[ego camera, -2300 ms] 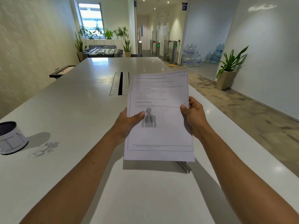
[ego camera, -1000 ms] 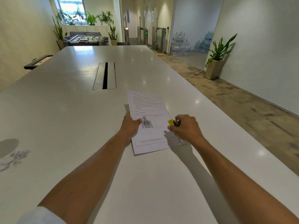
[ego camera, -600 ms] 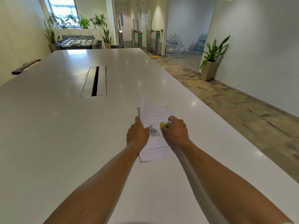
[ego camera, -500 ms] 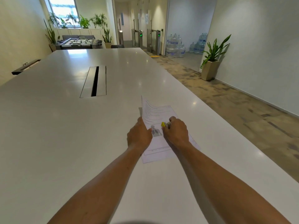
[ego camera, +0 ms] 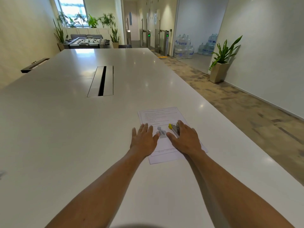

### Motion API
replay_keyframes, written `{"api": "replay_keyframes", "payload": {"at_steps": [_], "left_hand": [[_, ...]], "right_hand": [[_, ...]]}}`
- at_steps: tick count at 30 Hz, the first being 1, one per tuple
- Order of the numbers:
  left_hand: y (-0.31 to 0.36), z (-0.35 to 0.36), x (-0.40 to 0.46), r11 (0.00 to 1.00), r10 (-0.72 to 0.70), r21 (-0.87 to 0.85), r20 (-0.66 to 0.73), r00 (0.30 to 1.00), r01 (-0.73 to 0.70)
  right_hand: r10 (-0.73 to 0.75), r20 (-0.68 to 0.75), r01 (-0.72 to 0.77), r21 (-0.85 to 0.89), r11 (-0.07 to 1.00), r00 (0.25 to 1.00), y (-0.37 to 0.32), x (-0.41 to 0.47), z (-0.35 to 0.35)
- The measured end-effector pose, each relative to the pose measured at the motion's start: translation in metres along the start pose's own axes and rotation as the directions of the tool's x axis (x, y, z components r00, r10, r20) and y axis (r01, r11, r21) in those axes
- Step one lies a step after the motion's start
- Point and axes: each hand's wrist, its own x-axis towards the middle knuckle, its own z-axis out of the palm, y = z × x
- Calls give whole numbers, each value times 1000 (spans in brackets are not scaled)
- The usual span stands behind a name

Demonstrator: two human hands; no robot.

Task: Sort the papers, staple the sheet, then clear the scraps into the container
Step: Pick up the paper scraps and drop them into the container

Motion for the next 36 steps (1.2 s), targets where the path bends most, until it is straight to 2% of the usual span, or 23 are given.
{"api": "replay_keyframes", "payload": {"at_steps": [5,8,11,14,17,25,36], "left_hand": [[3,-3,5,1000,20,-17,61,998,-19],[-2,-3,4,996,21,-92,9,1000,-21],[-5,-6,-4,983,11,-185,-34,999,-17],[-3,-12,-23,980,12,-197,-41,999,-20],[-7,-20,-48,982,-14,-188,-110,994,-7],[-69,-65,-132,975,-171,-181,-224,959,132],[-225,-120,-259,928,-371,-135,-239,897,348]], "right_hand": [[34,15,-34,-6,999,999,8,-1,9],[30,1,-30,-12,999,1000,9,-1,10],[17,-70,-22,-67,998,997,5,-3,7],[-47,-142,21,-176,984,989,-7,-12,0],[-113,-135,77,-246,966,984,-29,-21,-2],[-214,-12,215,23,976,977,-122,-64,6],[-364,159,342,150,928,918,-284,-137,55]]}}
